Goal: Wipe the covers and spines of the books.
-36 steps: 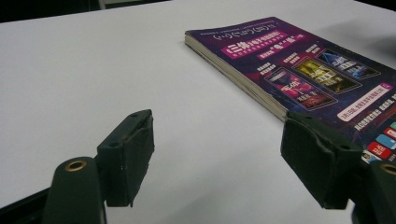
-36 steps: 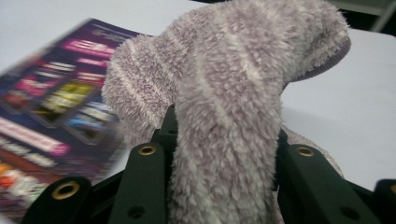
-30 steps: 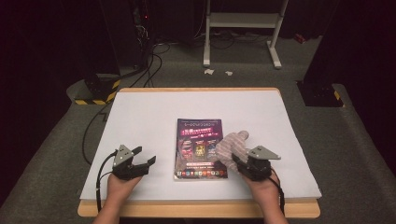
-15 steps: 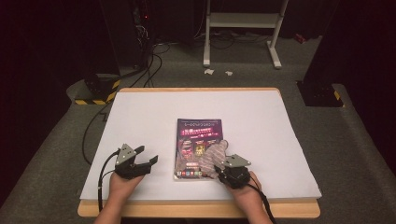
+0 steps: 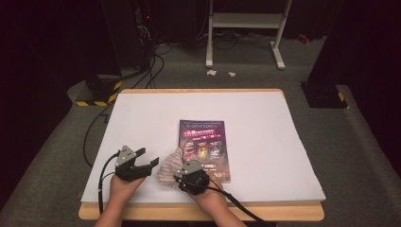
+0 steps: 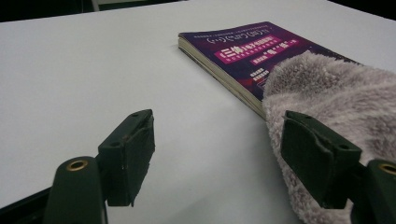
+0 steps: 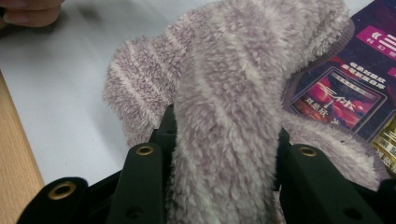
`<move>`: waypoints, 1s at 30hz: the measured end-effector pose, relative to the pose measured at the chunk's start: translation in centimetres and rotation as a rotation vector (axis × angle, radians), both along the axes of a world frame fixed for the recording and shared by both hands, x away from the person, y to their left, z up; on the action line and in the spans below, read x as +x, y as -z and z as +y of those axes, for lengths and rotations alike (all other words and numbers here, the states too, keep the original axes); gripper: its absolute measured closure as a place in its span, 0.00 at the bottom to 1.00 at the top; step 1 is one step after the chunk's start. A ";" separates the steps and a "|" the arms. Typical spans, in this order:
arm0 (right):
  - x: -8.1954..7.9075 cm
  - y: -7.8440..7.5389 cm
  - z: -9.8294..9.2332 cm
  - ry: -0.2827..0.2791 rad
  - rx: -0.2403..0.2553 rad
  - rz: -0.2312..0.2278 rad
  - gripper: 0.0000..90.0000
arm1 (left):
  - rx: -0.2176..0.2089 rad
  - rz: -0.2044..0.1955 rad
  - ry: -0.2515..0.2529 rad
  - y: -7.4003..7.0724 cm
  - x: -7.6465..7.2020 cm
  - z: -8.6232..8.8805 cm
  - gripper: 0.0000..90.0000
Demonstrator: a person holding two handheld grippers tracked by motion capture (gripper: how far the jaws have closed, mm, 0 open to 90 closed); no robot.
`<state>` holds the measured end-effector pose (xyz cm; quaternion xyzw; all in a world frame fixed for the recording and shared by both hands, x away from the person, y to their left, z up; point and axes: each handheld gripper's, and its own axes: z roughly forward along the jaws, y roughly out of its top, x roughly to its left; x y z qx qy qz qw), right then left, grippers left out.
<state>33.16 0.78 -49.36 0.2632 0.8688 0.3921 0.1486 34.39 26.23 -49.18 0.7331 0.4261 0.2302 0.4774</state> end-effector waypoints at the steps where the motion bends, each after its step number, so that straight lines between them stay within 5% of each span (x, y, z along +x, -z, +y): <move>1: 0.1 -0.1 -0.2 0.001 0.002 0.004 0.69 | 0.000 0.001 0.001 0.0 0.0 0.0 0.29; 5: 0.6 -0.4 -2.6 0.070 -0.023 -0.007 0.68 | 0.000 0.005 0.000 0.1 0.0 0.0 0.29; 12: 1.0 -0.4 -11.5 0.286 -0.028 -0.017 0.69 | 0.000 0.006 -0.005 0.1 0.0 0.0 0.29; 15: 0.8 -0.4 -13.8 0.340 -0.016 -0.010 0.69 | 0.003 0.008 -0.002 0.2 0.1 -0.1 0.29; 24: 0.7 -0.2 -10.6 0.279 -0.036 -0.034 0.69 | -0.003 0.011 -0.011 0.2 0.0 0.0 0.29; 30: 1.0 0.0 -4.7 0.155 -0.015 -0.024 0.68 | -0.005 0.010 -0.015 0.3 0.1 0.3 0.29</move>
